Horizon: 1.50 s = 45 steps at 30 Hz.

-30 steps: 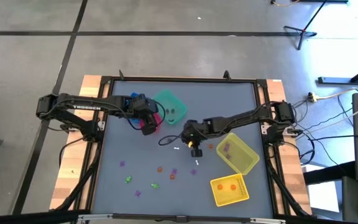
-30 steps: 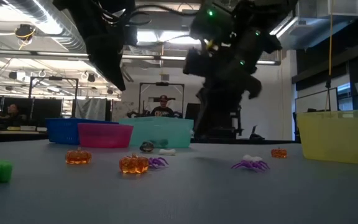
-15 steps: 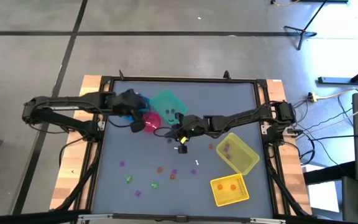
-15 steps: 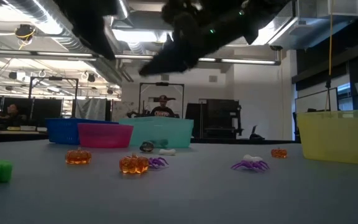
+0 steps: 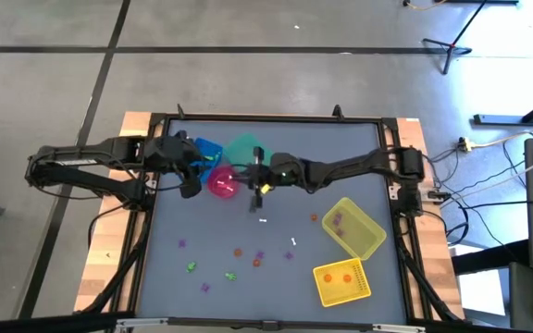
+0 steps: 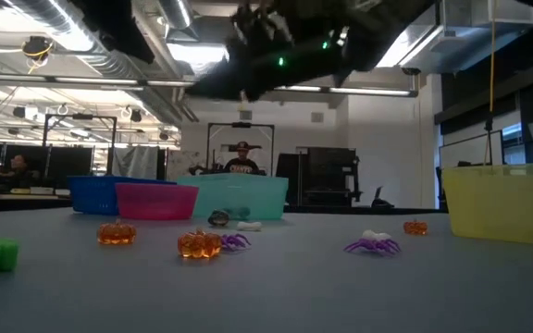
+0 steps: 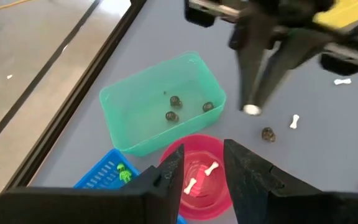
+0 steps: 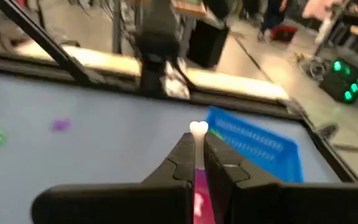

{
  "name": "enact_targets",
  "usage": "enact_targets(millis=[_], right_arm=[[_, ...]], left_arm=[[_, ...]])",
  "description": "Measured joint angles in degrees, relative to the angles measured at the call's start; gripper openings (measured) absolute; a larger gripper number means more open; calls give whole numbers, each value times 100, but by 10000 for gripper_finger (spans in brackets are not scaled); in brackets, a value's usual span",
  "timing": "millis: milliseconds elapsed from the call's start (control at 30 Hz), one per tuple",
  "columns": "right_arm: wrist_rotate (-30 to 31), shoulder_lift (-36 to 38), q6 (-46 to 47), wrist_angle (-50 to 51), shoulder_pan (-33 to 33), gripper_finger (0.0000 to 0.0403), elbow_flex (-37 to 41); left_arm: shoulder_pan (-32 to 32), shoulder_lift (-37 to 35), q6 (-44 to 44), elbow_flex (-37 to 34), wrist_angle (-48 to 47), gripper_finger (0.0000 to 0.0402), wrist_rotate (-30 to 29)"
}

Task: Sort Halloween decoration
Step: Put the white bone toy into the red bin, then put the purple spider toy into the yellow bin

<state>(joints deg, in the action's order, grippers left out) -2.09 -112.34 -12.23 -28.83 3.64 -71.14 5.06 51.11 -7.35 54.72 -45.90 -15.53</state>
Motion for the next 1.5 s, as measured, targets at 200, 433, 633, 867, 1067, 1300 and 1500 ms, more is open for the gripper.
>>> enact_targets(millis=[200,433,633,867,1067,1300,1500], right_arm=[[0,-703,-2,25,222,19,-483],[-2,-1191,-4,67,285,19,-902],[-48,-1243,-4,60,271,23,-987],[-48,-1243,-4,152,277,97,-987],[-49,-1243,-4,234,275,157,-987],[-49,-1243,-4,280,275,178,-987],[13,-895,-184,1206,186,179,-983]], left_arm=[[0,-11,0,0,-9,96,-1],[-11,-11,0,-1,-3,96,-4],[-11,-11,0,-2,-1,96,-4],[-11,-9,0,-2,-1,96,-2],[-11,-9,0,-7,2,96,-4],[-11,-9,0,-9,8,96,-4],[-11,-9,-349,-9,8,96,-2]])
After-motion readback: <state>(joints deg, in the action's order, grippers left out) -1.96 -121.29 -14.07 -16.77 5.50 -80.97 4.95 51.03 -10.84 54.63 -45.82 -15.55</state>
